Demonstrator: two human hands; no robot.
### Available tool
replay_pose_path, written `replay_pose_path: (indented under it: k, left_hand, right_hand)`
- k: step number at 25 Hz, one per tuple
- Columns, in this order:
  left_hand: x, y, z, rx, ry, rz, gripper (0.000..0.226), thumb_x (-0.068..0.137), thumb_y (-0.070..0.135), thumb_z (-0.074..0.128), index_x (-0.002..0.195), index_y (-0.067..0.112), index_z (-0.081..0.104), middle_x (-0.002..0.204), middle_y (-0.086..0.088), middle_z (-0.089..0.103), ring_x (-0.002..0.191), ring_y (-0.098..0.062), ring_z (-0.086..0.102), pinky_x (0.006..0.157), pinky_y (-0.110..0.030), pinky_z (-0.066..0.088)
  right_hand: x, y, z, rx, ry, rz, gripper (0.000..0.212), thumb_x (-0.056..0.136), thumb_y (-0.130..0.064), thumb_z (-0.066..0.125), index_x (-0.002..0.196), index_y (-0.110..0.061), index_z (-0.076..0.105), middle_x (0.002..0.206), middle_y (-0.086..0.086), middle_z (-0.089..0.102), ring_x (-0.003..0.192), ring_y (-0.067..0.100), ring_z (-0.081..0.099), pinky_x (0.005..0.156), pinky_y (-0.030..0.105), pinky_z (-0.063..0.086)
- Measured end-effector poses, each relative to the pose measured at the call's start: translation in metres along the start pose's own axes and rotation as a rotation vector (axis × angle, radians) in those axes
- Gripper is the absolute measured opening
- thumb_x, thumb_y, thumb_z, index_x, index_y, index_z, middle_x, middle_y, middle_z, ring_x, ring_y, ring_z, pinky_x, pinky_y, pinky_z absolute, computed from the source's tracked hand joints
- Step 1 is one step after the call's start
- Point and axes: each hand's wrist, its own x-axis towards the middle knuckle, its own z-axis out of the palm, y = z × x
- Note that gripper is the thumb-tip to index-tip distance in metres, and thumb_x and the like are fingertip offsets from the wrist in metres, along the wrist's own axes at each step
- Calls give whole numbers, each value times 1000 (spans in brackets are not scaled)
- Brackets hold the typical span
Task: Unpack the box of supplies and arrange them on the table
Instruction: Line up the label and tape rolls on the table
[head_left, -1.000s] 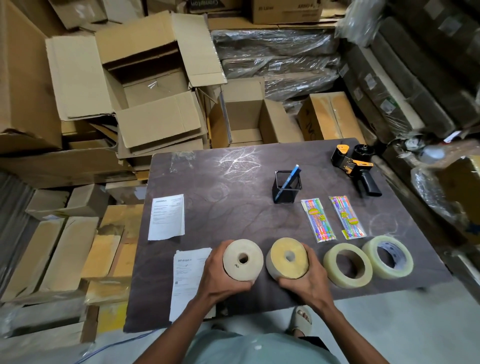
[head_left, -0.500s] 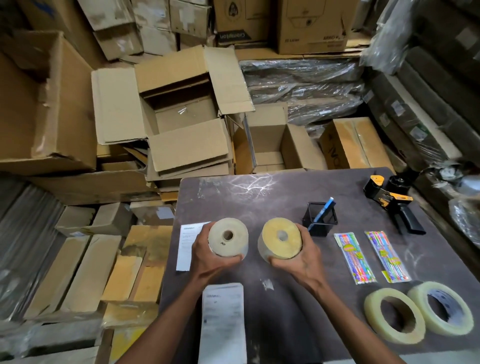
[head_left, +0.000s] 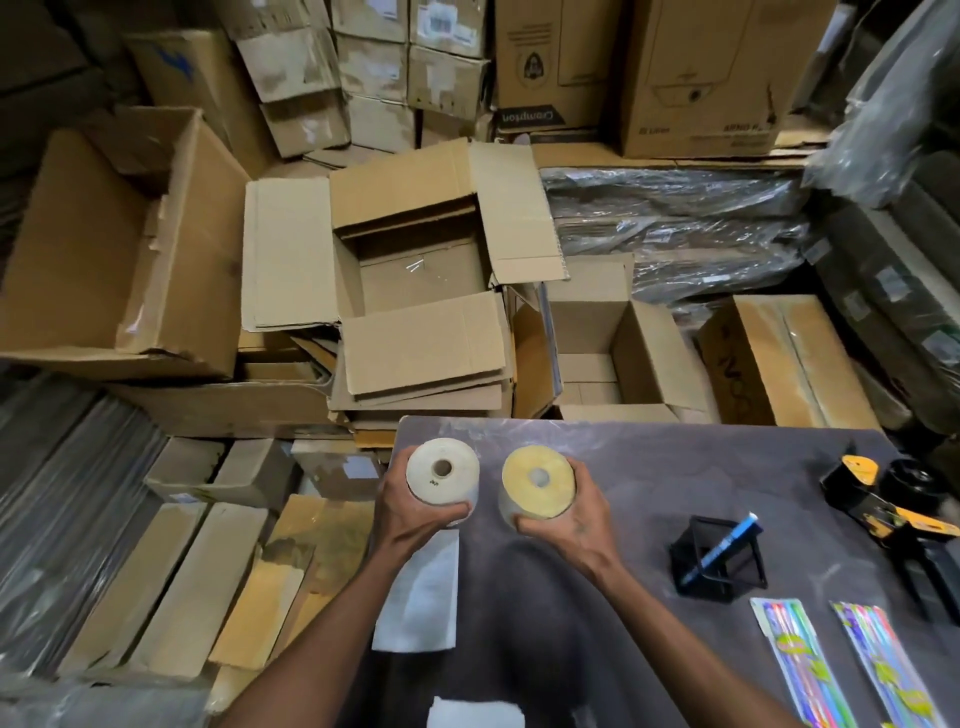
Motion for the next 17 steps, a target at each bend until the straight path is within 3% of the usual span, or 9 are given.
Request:
replay_pose_path:
  k: [6,9,14,17]
  left_hand:
    - [52,-19,10,9,32,-100,91,36,49,89,116,41,48,106,10,63,99,-17,62,83,-39,57]
    - [73,-33,18,6,35,-147,94,35,48,91,119,39,49,111,9,63,102,-18,61,86,-42,57]
    - [101,-51,30,27,11,-138,89,37,46,91,115,39,49,107,10,64,101,-16,63,86,-33,55]
    - [110,-60,37,33,17,-124,90,40,47,92,120,36,51,110,11,64,103,-13,62,88,-35,56]
  right_hand:
    - [57,6,37,-28,-33,47,92,43,-49,94,119,-41,43,111,-17,57,102,5,57,79,16,45]
    - [79,16,51,-37,-38,71,94,41,-48,93,121,-38,44,113,-14,58,103,8,58,84,25,52]
    - [114,28,71,-37,-35,77,94,43,-45,91,123,-36,45,113,-11,58,104,10,57,85,28,51]
    - [132,38,80,-54,-23,65,96,43,-45,91,127,-36,43,115,-11,57,106,9,54,85,22,44]
